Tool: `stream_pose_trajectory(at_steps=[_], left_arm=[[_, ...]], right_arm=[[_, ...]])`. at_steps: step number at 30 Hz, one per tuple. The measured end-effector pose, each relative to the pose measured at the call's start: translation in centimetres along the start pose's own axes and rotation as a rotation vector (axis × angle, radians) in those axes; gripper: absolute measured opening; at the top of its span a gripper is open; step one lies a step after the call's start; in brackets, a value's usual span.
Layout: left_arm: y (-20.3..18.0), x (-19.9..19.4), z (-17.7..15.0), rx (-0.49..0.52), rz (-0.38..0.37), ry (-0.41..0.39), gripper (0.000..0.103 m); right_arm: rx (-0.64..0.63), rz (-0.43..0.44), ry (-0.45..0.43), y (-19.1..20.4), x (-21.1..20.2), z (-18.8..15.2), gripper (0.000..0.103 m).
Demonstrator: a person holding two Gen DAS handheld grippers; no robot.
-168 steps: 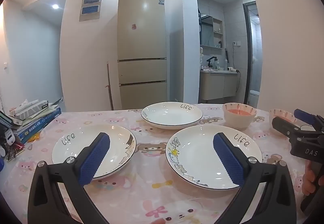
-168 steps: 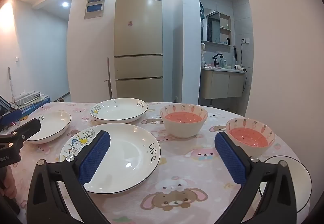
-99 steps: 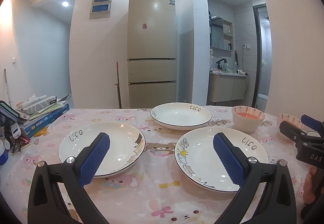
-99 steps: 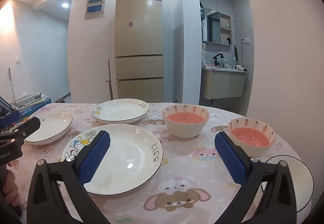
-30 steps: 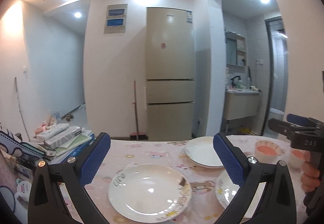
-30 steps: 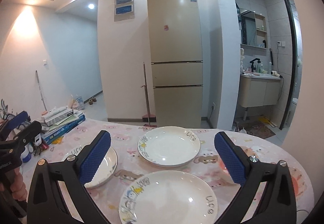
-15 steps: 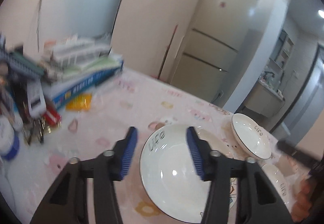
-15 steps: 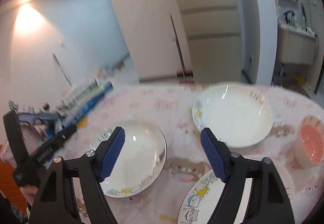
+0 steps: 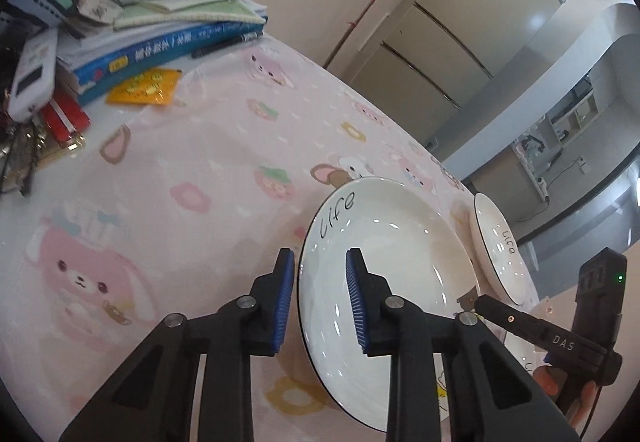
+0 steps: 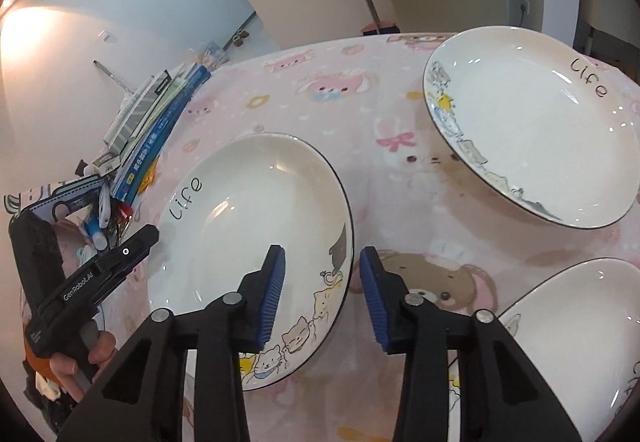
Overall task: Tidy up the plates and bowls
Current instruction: 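Close the left gripper on the rim of the white 'Life' plate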
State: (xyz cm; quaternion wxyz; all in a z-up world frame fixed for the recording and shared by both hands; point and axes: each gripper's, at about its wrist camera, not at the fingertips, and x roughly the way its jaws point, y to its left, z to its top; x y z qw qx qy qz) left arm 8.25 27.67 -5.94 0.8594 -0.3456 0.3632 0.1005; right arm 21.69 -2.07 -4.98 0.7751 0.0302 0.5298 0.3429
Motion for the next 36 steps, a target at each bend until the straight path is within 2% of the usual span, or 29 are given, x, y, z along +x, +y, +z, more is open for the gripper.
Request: stream_pose_trajectory(at_steps=[4, 6, 9, 15, 22, 31, 36], left_arm=[[0.0, 0.5, -0.1, 0.015, 0.011, -0.021, 0.024], [0.4, 0.8, -0.1, 0.001, 0.001, -0.005, 0.019], [0.9, 1.3, 0.0, -0.035, -0.024, 0.019, 0.016], [0.9, 2.1, -0.2, -0.040, -0.017, 0.046, 0.015], [0.6, 2.3, -0.2, -0.030, -0.013, 0.047, 0.014], [0.1, 2.1, -0.4, -0.007, 0.023, 0.047, 0.014], [-0.4, 1.0, -0.3, 0.006, 0.018, 0.024, 0.014]], right_arm=[[0.015, 0.029, 0.013, -0.5, 0.7, 0.3, 0.030], [0.020, 0.035, 0.018, -0.8, 0.8, 0.3, 0.025], [0.027, 0.045, 0.019, -1.1, 1.0, 0.4, 0.020], [0.051, 0.062, 0.045, -1.8, 2.2, 0.5, 0.009], [0.080, 0.100, 0.029, -2.5, 2.2, 0.2, 0.009], [0.069, 0.083, 0.031, -2.3, 2.0, 0.1, 0.009], [0.069, 0.093, 0.018, -2.0, 1.0, 0.1, 0.009]])
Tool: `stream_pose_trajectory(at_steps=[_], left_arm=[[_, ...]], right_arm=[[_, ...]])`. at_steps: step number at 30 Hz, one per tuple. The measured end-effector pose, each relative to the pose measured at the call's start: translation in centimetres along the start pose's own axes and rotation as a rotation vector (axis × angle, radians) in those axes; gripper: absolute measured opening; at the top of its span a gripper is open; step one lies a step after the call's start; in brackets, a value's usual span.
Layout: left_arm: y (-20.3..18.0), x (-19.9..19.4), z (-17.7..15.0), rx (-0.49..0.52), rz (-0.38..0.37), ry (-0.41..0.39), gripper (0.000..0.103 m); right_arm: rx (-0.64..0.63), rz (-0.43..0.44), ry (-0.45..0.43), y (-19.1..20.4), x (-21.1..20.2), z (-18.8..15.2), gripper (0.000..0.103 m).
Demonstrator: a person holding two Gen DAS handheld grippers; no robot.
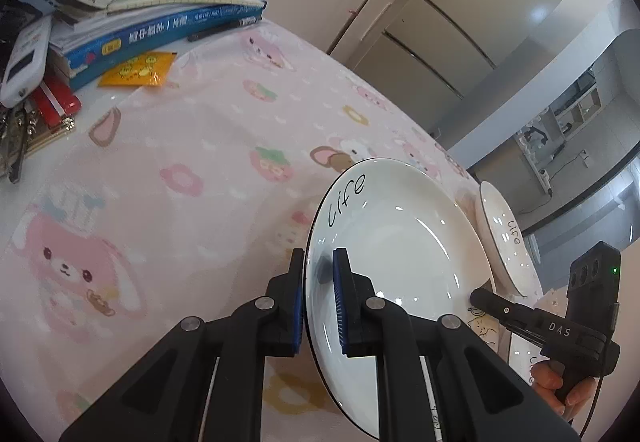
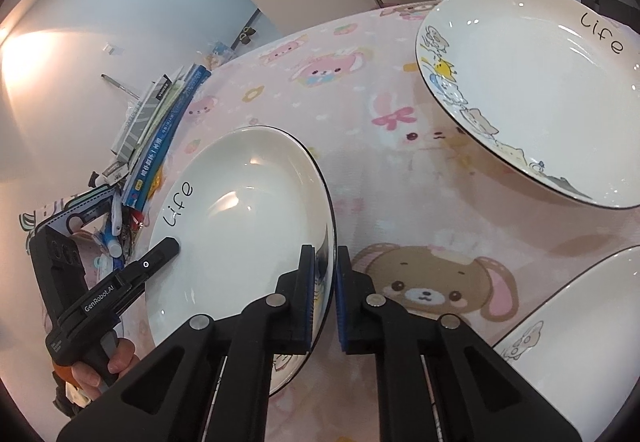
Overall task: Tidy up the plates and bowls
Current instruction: 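Close the left gripper on the rim of the white 'Life' plate, then carry the plate with the left gripper and lower it onto another plate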
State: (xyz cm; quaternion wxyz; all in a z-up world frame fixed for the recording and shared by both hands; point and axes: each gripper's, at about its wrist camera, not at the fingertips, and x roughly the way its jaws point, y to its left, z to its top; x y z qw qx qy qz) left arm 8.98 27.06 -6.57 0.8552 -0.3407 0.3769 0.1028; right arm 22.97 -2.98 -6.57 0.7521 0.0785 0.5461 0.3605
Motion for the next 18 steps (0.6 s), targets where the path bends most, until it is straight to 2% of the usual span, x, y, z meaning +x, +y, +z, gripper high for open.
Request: stream_pose_trajectory(at_steps=[6, 10, 18], left_arm=[[-1.7, -1.9, -0.3, 0.036, 0.009, -0.023, 0.014], [-3.1, -2.5, -0.4, 0.036, -0.025, -0.007, 0.014], [-9.2, -4.5, -1.9, 0.129, -0.085, -0.021, 0.014]], right_arm=[[0.012, 0.006, -0.020, 0.3, -2.5, -0.4, 0.009], [0.011, -0.001, -0.033, 0.1, -4.9, -0.9, 0.009], [0.038, -0.026, -0.112, -1.9, -11.4, -2.5, 0.009]])
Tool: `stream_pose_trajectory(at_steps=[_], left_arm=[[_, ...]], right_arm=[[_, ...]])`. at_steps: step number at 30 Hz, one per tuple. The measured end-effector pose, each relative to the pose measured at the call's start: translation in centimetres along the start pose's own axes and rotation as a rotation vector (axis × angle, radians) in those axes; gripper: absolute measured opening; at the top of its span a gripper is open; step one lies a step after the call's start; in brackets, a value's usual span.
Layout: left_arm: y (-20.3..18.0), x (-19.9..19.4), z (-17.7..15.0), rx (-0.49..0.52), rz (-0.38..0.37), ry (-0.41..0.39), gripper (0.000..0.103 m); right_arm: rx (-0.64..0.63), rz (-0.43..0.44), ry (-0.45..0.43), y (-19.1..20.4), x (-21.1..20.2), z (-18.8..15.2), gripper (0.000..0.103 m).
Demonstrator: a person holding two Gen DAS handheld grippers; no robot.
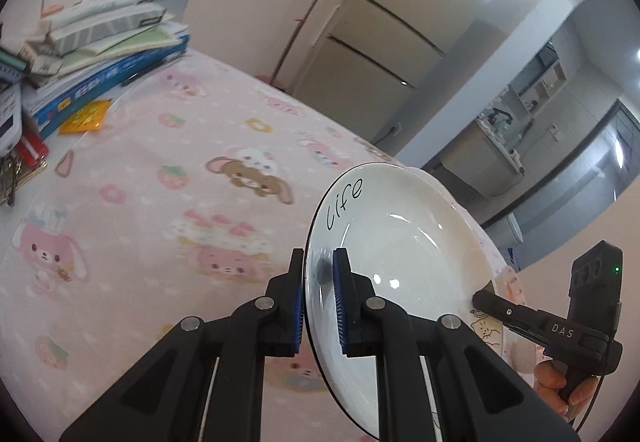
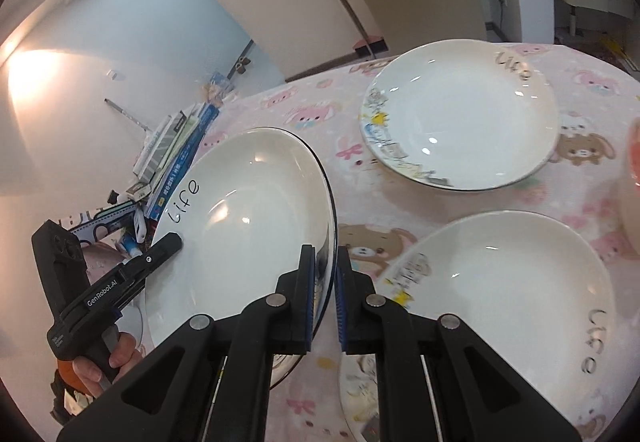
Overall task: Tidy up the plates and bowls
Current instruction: 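Carry the plate with the left gripper and lower it onto another plate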
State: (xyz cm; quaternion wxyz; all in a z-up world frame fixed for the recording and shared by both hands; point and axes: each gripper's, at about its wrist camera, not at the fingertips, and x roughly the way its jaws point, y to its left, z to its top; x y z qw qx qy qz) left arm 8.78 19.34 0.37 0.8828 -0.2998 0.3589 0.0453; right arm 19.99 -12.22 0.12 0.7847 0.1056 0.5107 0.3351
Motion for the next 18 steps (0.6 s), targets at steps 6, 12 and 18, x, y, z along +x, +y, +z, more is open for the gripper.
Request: stream_pose_trajectory(at_steps=[6, 12, 18], left_arm=[[-5.2, -0.6, -0.9, 0.069, -0.053, 0.005, 0.014], [-10.3, -0.9, -2.5, 0.149, -0.103, 0.022, 0.014], [-14.4, -1.2, -4.6, 0.207, -0.141, 0.037, 0.014]], right_arm=[[0.014, -0.041, -0.059, -1.9, -5.3, -1.1, 0.009], [0.050, -0.082, -0.110, -4.5, -10.0, -2.3, 0.010], [0.074, -0.110, -0.154, -6.9, -13.7, -4.1, 0.010]])
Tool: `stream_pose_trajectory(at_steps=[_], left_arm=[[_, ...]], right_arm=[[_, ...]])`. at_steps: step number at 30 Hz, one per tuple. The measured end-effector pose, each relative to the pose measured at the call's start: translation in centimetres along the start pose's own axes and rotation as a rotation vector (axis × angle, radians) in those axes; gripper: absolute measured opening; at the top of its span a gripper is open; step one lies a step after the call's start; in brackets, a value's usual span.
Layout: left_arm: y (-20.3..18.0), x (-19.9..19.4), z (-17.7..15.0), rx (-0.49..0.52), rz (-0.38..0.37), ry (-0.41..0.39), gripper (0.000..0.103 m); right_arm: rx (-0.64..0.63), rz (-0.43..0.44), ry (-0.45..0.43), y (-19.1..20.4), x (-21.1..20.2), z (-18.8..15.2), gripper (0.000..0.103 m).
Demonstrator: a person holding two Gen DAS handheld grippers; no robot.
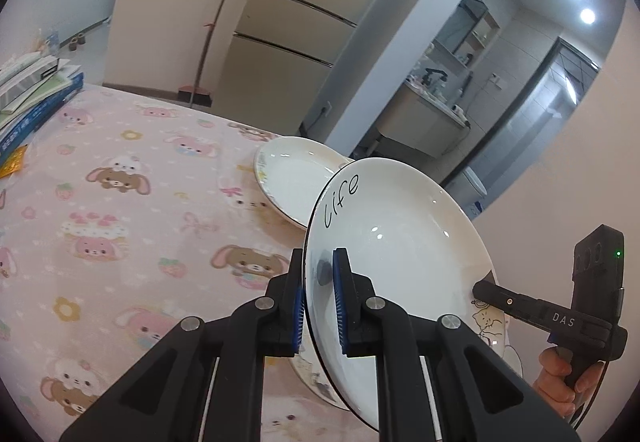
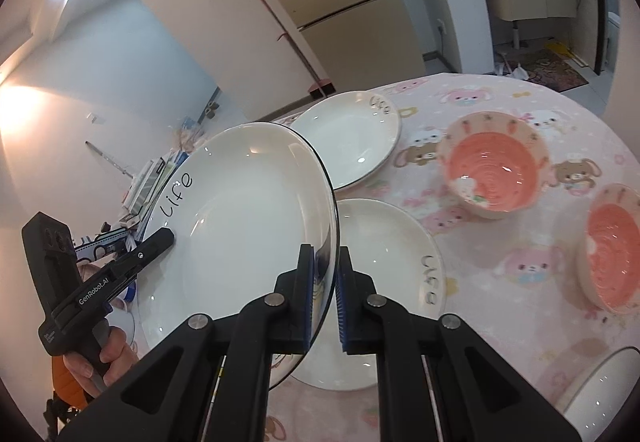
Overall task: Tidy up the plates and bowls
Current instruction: 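Carry the plate with the left gripper and lower it onto another plate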
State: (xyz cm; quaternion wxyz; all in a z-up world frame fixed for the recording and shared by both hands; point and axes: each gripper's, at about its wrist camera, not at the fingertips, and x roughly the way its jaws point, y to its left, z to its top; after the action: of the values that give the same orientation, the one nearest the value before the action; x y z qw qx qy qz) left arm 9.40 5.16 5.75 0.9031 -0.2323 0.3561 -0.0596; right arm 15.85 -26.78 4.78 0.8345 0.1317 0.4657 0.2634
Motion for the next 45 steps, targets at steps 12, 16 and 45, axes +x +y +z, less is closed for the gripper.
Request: stream_pose_trajectory(at_steps=[12, 16, 45], left_arm=[[-2.6, 2.8, -2.8, 0.052, -0.014, 0.048, 0.014], [-1.7, 4.2, -3.7, 0.046, -0.012, 0.066, 0.014], [0.2, 6.8, -7.0, 0.161, 0.105, 0.091, 0.016]], right_arm=[[0.055, -0.038, -0.009, -4.1, -0.7, -2.1, 0.010], [0.070, -0.044, 0.010, -5.0, 0.7, -2.7, 0.010], [-0.041, -0.170, 0.017, -4.4, 5.8, -5.2, 0.015]])
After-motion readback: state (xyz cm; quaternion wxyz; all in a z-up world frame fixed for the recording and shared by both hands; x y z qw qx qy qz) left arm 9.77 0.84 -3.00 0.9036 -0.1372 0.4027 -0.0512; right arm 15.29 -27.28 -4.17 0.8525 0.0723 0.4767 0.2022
